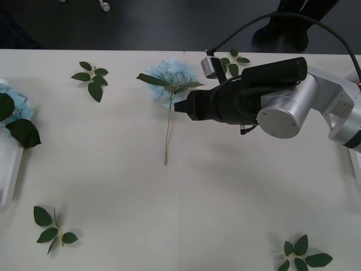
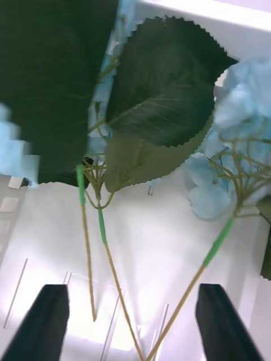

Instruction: Put the red flowers into the right box and the blue flowers into the left box

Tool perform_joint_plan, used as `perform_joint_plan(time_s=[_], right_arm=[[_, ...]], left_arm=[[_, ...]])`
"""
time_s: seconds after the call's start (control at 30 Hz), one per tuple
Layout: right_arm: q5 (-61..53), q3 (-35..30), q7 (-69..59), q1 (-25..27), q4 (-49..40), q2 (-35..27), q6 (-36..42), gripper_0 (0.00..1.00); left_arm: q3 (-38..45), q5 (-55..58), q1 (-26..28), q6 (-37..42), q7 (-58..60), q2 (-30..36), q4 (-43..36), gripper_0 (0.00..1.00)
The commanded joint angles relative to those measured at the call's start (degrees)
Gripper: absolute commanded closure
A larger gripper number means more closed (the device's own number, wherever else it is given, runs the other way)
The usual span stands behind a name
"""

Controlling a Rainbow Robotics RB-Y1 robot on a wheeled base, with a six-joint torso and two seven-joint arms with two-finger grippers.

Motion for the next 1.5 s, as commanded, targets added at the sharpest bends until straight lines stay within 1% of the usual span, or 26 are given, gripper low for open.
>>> perform_joint_plan(time_s=[0.03,0.2,0.33,0.47,0.63,0.8,1.0,1.27,1.5], right_arm=[[3.27,2.83,-3.6,-4.21,3.85,3.67,-0.35,0.21],[5.11,4.5,-4.92,-6.23,10.0,8.59,-0.35,0.21],[6.25,5.02,-5.89,-7.02,14.93,12.63,-0.35,0.21],[8.54,5.02,-6.5,-7.55,18.79,15.71,-0.35,0.21],[10.47,5.11,-7.38,-7.55,21.43,17.9,-0.35,0.21],[12.93,5.11,-7.91,-7.55,24.51,20.1,-0.35,0.21],[18.12,5.11,-8.87,-7.55,30.31,24.5,-0.35,0.21],[20.84,5.02,-10.19,-7.55,32.85,26.69,-1.4,0.21],[21.72,5.02,-11.95,-7.55,33.65,27.4,-3.42,0.21]], left_arm=[[-1.46,3.9,1.24,-0.51,-2.92,2.05,-0.8,0.0],[-3.39,11.37,1.59,0.02,-1.6,2.05,-0.88,0.0],[-6.82,20.42,1.51,0.02,-0.54,2.05,-1.41,0.0],[-10.51,24.99,1.51,0.11,2.09,1.97,-4.57,0.0],[-12.8,24.99,1.51,0.29,9.48,1.09,-9.76,0.0],[-12.27,23.41,1.51,2.48,14.93,-1.2,-14.51,0.0],[-10.6,19.89,1.51,7.76,15.63,-4.45,-20.66,0.0],[-11.39,16.11,1.51,11.18,16.86,-8.49,-27.43,0.0],[-12.27,17.52,1.51,11.18,17.47,-9.2,-28.74,0.0]])
